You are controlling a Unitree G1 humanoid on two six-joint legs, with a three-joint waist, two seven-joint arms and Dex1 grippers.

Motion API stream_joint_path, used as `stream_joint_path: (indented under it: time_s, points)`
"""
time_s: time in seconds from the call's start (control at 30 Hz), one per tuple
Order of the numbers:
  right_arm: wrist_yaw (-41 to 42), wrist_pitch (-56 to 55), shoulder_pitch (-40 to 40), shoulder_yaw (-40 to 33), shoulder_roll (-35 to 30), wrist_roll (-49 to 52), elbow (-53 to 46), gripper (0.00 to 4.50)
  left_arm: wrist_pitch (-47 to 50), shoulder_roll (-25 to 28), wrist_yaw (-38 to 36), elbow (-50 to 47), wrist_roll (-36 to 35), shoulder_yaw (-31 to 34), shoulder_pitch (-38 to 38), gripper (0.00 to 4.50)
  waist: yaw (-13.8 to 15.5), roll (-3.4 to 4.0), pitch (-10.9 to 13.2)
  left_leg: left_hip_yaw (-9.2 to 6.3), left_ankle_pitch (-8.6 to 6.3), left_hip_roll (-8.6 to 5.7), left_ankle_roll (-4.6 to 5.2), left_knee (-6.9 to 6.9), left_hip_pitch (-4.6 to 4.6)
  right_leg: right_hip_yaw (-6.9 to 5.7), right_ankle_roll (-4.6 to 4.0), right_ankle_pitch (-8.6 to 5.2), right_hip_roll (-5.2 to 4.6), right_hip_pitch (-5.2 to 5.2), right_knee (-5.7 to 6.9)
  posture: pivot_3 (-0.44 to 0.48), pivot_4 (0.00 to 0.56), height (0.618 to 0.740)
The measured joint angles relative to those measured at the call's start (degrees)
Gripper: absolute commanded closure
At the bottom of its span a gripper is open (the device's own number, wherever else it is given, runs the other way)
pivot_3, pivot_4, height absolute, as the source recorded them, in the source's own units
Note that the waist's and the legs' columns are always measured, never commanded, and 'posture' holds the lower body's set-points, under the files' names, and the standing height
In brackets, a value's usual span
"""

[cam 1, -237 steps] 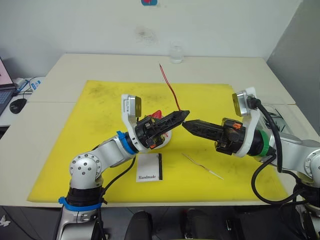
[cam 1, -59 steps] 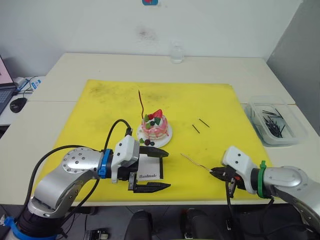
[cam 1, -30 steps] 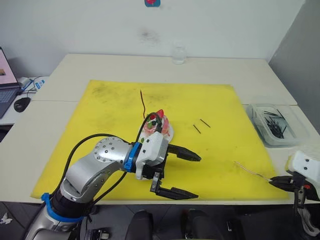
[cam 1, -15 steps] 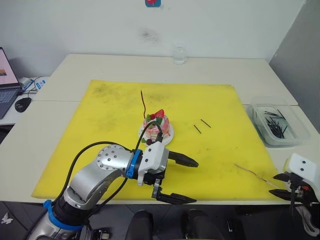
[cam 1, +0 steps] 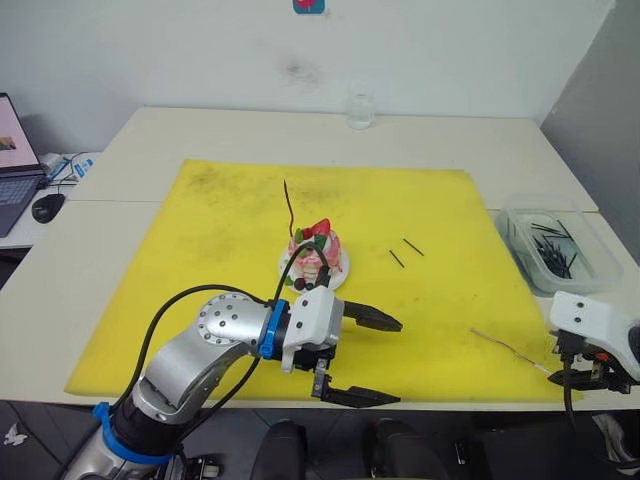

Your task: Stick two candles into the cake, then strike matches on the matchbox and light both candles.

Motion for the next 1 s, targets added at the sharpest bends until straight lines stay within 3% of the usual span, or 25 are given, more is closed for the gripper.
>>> stream_joint_path:
  time_s: [0.33,0.8,0.9,1.0]
  points:
    - [-2.5,0.2,-11.3,14.2,1.0,-0.2,3.2,2.18,0.1,0.1,0.0,-1.3,-0.1,-0.2,0.4,0.00,-0.1,0.01,0.0,0.00,0.00,0.02,0.00,0.01,0.01,0.00,0.00,0.00,0.00,-0.01,0.04,0.000,0.150,0.729]
    - [-4.3,0.4,-11.6,16.1,1.5,-0.7,3.4,2.18,-0.4,0.0,-0.1,-1.2,0.2,-0.4,0.9,0.00,0.0,0.01,0.0,0.00,0.00,0.04,0.00,0.02,0.01,0.00,0.00,0.00,0.00,-0.01,0.04,0.000,0.150,0.729]
    - [-4.4,0.1,-11.5,16.1,1.5,-0.8,3.6,2.78,-0.8,0.0,-0.1,-1.2,0.3,-0.5,1.2,0.00,0.0,0.01,0.0,0.00,0.00,0.04,0.00,0.02,0.01,0.00,0.00,0.00,0.00,-0.01,0.04,0.000,0.150,0.729]
    - [-4.7,-0.1,-11.5,16.1,1.5,-0.9,3.9,3.81,-1.2,0.0,-0.1,-1.2,0.3,-0.5,1.2,0.00,0.0,0.01,0.0,0.00,0.00,0.04,0.00,0.03,0.02,0.00,0.00,0.00,0.00,0.00,0.05,0.000,0.150,0.729]
